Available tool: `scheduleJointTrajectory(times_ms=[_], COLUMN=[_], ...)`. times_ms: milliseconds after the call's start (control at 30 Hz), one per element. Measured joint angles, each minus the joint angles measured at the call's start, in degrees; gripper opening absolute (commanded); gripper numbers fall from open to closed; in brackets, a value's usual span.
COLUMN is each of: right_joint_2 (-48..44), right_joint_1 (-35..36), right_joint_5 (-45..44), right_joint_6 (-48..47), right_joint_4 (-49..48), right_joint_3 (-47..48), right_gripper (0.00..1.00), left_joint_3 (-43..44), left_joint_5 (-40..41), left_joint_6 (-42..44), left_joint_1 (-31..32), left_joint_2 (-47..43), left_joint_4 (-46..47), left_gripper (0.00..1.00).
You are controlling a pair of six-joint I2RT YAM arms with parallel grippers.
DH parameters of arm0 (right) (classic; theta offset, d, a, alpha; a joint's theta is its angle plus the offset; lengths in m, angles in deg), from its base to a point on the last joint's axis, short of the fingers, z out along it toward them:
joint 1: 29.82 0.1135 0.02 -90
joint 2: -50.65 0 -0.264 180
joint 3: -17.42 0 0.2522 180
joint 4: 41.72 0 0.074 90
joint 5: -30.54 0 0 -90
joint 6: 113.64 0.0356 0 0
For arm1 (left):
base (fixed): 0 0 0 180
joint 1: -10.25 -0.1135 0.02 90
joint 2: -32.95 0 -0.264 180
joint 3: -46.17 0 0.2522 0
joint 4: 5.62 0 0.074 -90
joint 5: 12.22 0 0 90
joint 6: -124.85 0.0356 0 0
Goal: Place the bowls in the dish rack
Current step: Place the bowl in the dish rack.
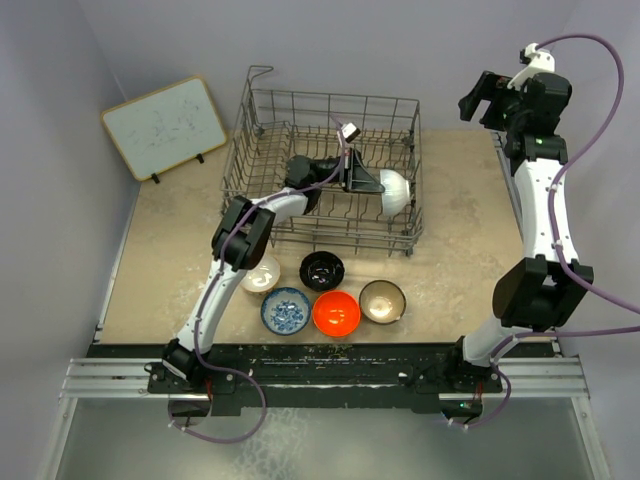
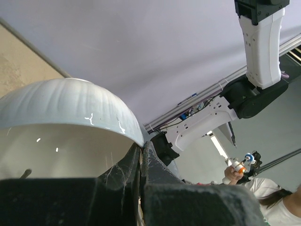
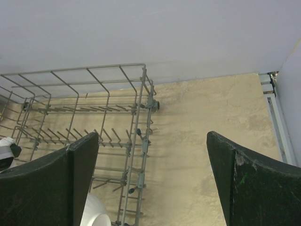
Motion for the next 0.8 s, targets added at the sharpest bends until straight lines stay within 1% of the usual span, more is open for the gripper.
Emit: scheduleJointTrajectory(times_ms=[400,467,567,633,767,800], right_joint_2=[0.0,0.0,0.0,0.0,0.0,0.0], right_joint_1=[0.0,0.0,0.0,0.0,0.0,0.0], right_joint_5=[0.0,0.0,0.0,0.0,0.2,0.2], right_joint_6=[0.0,0.0,0.0,0.0,0.0,0.0], right_joint_4=[0.0,0.0,0.0,0.0,0.0,0.0], right_joint_3=[0.0,0.0,0.0,0.0,0.0,0.0], right_gripper=[0.98,0.98,0.98,0.98,0.98,0.98], left_joint_3=[-6.2,-6.3,-6.4,-6.9,-7.7,-7.9], left_joint_5=[1.1,1.0,1.0,1.0,1.0,1.0], left_joint_6=[1.4,2.4,3.5,4.2,5.4,5.6], left_joint_1=[-1.9,-2.0,-2.1,-2.1,-2.2,-2.3], left_joint_2=[0.8,0.8,0.7,0.4,-0.1,-0.2], left_joint_4=[-0.3,-1.7,-2.8,-3.5,-4.3,-4.3], left_gripper=[0.00,0.08,0.12,0.19,0.29,0.33])
